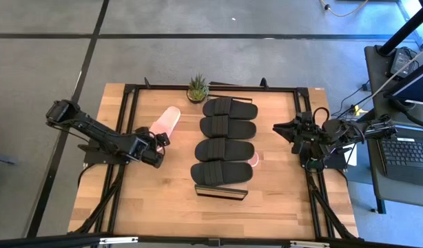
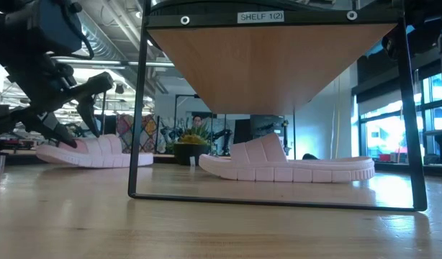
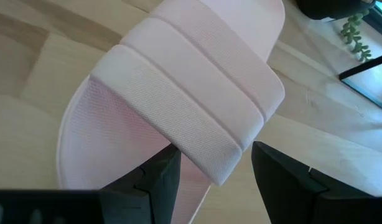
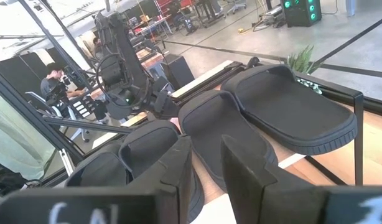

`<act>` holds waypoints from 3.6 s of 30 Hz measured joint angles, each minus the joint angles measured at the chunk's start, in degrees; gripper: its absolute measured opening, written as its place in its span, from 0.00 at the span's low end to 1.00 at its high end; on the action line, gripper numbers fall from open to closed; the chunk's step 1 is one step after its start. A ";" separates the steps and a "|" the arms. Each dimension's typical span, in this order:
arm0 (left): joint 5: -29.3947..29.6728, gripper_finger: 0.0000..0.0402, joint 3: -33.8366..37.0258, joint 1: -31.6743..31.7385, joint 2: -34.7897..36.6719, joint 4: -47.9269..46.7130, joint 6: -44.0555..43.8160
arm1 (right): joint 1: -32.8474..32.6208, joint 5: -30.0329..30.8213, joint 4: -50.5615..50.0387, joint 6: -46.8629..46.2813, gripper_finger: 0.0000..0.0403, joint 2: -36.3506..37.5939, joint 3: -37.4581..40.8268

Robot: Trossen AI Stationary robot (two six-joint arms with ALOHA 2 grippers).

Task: Pick and place slides into the shelf
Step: Put the pink slipper under the shelf

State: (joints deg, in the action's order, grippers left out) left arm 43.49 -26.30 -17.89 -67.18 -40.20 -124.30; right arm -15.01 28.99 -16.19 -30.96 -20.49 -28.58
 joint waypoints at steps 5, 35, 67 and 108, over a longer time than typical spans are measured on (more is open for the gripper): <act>-0.03 0.47 0.00 0.00 0.00 0.95 -0.90 | 0.00 0.00 0.00 0.62 0.22 0.00 0.00; 0.98 0.04 0.00 1.75 0.04 0.91 3.23 | -0.02 -0.02 0.00 1.51 0.22 0.00 0.00; -8.34 0.00 -0.02 2.10 21.93 17.57 49.09 | 0.00 -0.01 0.02 -0.37 0.22 -0.01 0.00; -58.01 0.00 -0.07 40.37 0.46 48.65 86.04 | 0.00 0.00 6.23 -9.90 0.22 0.00 -0.02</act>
State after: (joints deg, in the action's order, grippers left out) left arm -14.52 -26.37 22.48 -66.72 8.45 -38.26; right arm -15.00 28.99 -9.96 -40.86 -20.49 -28.60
